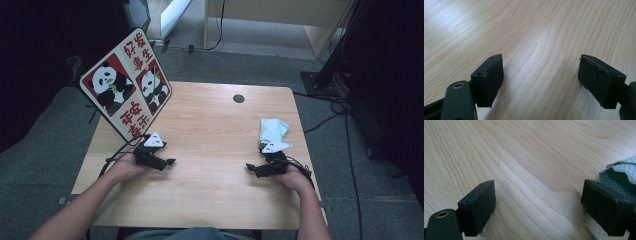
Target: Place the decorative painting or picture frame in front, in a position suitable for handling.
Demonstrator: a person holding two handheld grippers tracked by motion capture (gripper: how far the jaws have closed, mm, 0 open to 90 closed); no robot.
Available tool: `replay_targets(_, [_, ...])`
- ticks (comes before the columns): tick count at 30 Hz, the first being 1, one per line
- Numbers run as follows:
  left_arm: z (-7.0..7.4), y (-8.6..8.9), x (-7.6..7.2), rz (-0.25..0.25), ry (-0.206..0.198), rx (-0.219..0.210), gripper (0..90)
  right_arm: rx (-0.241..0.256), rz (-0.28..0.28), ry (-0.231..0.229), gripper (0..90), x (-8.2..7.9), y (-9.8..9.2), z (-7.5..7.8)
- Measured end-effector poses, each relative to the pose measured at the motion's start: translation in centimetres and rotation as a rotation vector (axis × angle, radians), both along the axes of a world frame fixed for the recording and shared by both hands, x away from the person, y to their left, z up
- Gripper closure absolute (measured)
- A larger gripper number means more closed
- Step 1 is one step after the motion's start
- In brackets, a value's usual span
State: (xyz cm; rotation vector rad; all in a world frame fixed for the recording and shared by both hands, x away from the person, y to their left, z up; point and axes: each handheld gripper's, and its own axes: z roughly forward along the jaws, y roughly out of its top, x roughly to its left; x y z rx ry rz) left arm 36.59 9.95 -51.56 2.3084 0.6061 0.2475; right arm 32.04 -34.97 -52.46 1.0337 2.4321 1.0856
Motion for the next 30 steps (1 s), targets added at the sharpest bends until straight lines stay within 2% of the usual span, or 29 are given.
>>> replay_targets(26, [-0.21, 0.14, 0.04, -0.010, -0.012, -0.017, 19.5, 0.008, 0.008, 0.004, 12.6, 0.10, -0.13, 0.00])
replay_targets(30, [-0.20, 0.04, 0.16, 0.001, -0.010, -0.017, 19.4, 0.008, 0.010, 0.003, 12.6, 0.12, -0.14, 0.00])
